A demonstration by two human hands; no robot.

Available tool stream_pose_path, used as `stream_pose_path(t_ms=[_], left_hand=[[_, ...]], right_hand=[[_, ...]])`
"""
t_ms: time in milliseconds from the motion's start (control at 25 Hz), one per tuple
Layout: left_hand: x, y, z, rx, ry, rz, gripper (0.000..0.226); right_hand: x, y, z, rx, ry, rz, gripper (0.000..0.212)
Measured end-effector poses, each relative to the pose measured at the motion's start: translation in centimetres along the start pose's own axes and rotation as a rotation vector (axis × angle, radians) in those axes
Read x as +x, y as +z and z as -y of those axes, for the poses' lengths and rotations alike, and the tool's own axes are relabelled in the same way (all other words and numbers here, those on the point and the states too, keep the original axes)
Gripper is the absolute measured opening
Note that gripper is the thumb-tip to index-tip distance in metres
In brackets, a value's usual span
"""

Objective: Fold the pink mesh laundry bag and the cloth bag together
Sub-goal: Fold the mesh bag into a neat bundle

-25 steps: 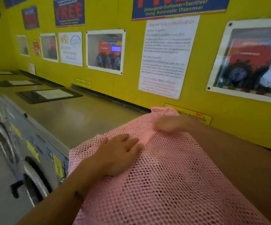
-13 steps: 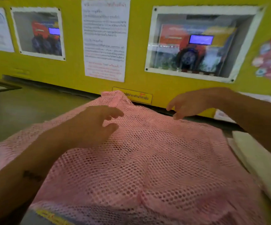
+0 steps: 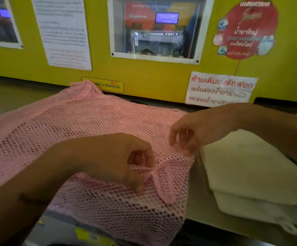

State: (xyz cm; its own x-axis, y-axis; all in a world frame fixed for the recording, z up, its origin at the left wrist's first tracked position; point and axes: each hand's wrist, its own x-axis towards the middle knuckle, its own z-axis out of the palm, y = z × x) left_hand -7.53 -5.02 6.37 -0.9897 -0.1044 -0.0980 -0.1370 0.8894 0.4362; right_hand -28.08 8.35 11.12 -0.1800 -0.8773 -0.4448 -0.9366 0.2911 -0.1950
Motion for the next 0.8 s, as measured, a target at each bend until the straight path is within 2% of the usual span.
stream_pose_path(t_ms=[120, 240, 320, 400, 520, 600, 680, 760, 800], left_hand=[[-0.1, 0.3, -1.0, 0.019, 0.000, -0.118, 0.016], [-1.0, 0.2, -2.3, 0.021, 0.061, -0.267, 0.027], [-1.7, -0.4, -2.7, 0.035, 0.081, -0.338, 0.031], [-2.5, -0.6, -2.7, 0.042, 0.120, -0.356, 0.028], [-3.6, 0.2, -2.0, 0.052, 0.224, -0.394, 0.012], [-4.2, 1.0, -1.4, 0.080, 0.255, -0.403, 0.006], [-4.9, 0.9, -1.4, 0.057, 0.189, -0.314, 0.008], [-6.0, 0.1, -2.1, -0.061, 0.045, -0.039, 0.022], [-6.5, -0.5, -2.5, -0.136, -0.015, 0.096, 0.027]], right_hand=[[1.1, 1.6, -0.3, -0.116, -0.094, -0.122, 0.017], [-0.1, 0.6, 0.0, -0.066, -0.155, -0.145, 0.017], [-1.0, 0.4, 0.3, 0.019, -0.149, -0.006, 0.032], [-0.9, 1.4, 0.7, -0.072, -0.190, 0.074, 0.038], [0.0, 2.7, 1.2, -0.214, -0.322, -0.076, 0.008], [-0.5, 1.9, 1.7, -0.149, -0.363, -0.178, 0.006], [-1.5, 0.8, 2.1, -0.024, -0.391, -0.146, 0.009], [-2.1, 0.4, 2.5, 0.019, -0.380, -0.011, 0.013], [-2.0, 0.3, 2.2, 0.003, -0.351, -0.006, 0.019]])
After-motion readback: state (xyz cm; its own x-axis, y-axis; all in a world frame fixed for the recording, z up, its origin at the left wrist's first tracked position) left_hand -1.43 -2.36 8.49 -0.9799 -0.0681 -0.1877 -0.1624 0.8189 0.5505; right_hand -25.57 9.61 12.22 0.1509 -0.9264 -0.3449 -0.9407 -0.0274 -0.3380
